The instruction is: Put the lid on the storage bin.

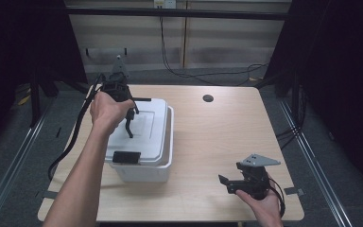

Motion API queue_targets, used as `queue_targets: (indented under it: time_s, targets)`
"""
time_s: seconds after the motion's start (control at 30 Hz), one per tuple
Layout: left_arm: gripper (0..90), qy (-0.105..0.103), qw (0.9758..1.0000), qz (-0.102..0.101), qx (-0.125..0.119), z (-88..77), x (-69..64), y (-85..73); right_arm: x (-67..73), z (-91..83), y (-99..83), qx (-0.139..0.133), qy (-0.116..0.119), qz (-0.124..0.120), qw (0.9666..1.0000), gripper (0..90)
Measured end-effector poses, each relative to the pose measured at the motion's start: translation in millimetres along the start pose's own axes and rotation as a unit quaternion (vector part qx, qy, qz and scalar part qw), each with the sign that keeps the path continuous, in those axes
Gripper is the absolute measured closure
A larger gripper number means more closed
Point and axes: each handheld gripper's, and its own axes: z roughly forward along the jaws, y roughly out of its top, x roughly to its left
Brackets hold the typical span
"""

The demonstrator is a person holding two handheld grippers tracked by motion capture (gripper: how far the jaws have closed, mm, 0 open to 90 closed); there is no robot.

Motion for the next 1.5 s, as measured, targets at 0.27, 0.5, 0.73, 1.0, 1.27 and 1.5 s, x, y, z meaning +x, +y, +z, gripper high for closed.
queue_targets:
  time_s: [0.27,0.5,0.73,1.0,1.27,1.5]
  targets:
    - [85.0,0.004,0.9999,-0.006,-0.010,1.5,-6.6,-0.7,0.0,0.0,0.0,0.000,0.000,0.000,1.0000,17.7]
    - [85.0,0.008,0.9998,-0.002,-0.015,5.5,-16.1,-2.9,0.1,-0.2,-0.2,0.001,0.002,-0.001,1.0000,18.0]
    - [85.0,0.010,0.9998,-0.010,-0.017,9.0,-15.5,-6.1,-0.1,0.0,0.0,0.002,0.001,0.001,1.0000,18.3]
    - [85.0,0.005,0.9998,-0.010,-0.017,14.4,-18.6,-7.8,-0.8,0.4,-0.1,0.002,0.002,0.002,1.0000,18.4]
    - [85.0,0.010,0.9998,-0.005,-0.014,18.5,-21.1,-11.6,-0.8,0.6,-0.5,0.004,0.002,0.003,1.0000,18.4]
    - [84.8,0.010,0.9999,0.003,-0.007,22.0,-22.6,-11.0,-1.2,1.4,-0.2,0.007,0.001,0.005,1.0000,18.4]
